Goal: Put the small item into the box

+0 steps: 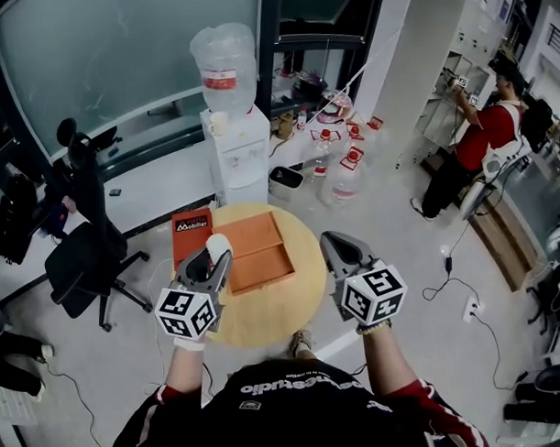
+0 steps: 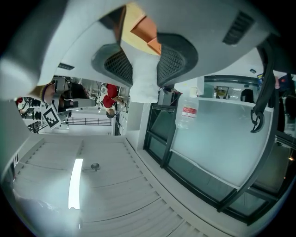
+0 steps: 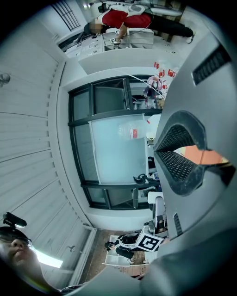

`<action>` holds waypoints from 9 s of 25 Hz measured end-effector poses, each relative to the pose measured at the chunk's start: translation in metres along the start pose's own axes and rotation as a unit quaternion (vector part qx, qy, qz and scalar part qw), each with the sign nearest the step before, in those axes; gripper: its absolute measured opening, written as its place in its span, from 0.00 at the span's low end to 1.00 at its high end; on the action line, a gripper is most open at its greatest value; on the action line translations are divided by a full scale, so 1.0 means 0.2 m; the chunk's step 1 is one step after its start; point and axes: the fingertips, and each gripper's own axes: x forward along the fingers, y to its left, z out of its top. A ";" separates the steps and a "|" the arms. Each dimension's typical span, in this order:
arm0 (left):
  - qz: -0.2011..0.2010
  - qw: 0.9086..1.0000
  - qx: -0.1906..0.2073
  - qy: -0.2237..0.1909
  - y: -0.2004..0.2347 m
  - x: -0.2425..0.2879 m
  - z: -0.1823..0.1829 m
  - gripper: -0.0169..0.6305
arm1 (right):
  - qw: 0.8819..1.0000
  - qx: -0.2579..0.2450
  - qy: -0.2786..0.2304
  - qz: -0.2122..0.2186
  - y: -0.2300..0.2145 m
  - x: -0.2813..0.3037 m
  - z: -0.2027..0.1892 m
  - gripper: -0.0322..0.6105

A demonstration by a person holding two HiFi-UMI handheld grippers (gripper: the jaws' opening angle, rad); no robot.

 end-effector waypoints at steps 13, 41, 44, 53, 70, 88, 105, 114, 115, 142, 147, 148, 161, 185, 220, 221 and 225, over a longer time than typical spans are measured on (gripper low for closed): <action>-0.023 0.998 0.037 0.034 0.01 0.15 -0.10 0.29 | 1.000 0.007 0.011 -0.017 -0.09 0.04 -0.07 0.09; -0.065 0.988 0.039 0.138 -0.09 0.62 -0.65 0.29 | 0.998 0.014 0.036 -0.040 -0.34 0.07 -0.19 0.09; -0.067 0.986 0.033 0.150 -0.08 0.66 -0.72 0.29 | 0.998 0.020 0.039 -0.043 -0.38 0.09 -0.23 0.09; -0.067 0.982 0.022 0.173 -0.05 0.78 -0.89 0.29 | 0.996 0.038 0.049 -0.057 -0.53 0.10 -0.29 0.09; -0.084 0.964 0.033 0.249 -0.06 1.00 -1.20 0.29 | 0.995 0.054 0.063 -0.060 -0.70 0.16 -0.33 0.09; -0.078 0.938 0.006 0.338 -0.06 1.06 -1.61 0.29 | 0.991 0.080 0.086 -0.065 -0.85 0.16 -0.46 0.09; -0.108 0.921 0.016 0.374 -0.11 1.13 -1.81 0.29 | 0.988 0.092 0.104 -0.066 -0.90 0.20 -0.55 0.09; -0.113 0.912 0.018 0.395 -0.11 1.12 -1.89 0.29 | 0.988 0.093 0.110 -0.062 -0.89 0.21 -0.57 0.09; -0.112 0.912 0.017 0.395 -0.12 1.12 -1.88 0.29 | 0.987 0.094 0.111 -0.062 -0.89 0.20 -0.57 0.09; -0.094 0.917 0.024 0.388 -0.06 1.12 -1.85 0.35 | 0.989 0.087 0.102 -0.059 -0.82 0.15 -0.53 0.09; -0.089 0.919 0.028 0.383 -0.05 1.12 -1.80 0.35 | 0.990 0.086 0.096 -0.056 -0.80 0.15 -0.50 0.09; -0.089 0.919 0.030 0.383 -0.05 1.11 -1.80 0.35 | 0.991 0.084 0.094 -0.054 -0.79 0.15 -0.49 0.09; -0.076 0.931 0.010 0.358 -0.08 1.04 -1.60 0.35 | 0.993 0.081 0.077 -0.035 -0.69 0.13 -0.43 0.09; -0.051 0.963 -0.028 0.265 -0.06 0.79 -1.24 0.35 | 0.996 0.071 0.060 -0.008 -0.36 0.04 -0.35 0.09; -0.054 0.994 -0.007 0.099 -0.13 0.41 -0.29 0.35 | 0.999 0.027 0.018 -0.012 -0.17 -0.03 -0.08 0.09; -0.054 0.994 -0.008 0.094 -0.13 0.39 -0.26 0.35 | 0.999 0.026 0.017 -0.015 -0.18 -0.04 -0.07 0.09; -0.058 0.995 -0.009 0.078 -0.15 0.34 -0.18 0.35 | 0.999 0.027 0.016 -0.020 -0.18 -0.05 -0.07 0.09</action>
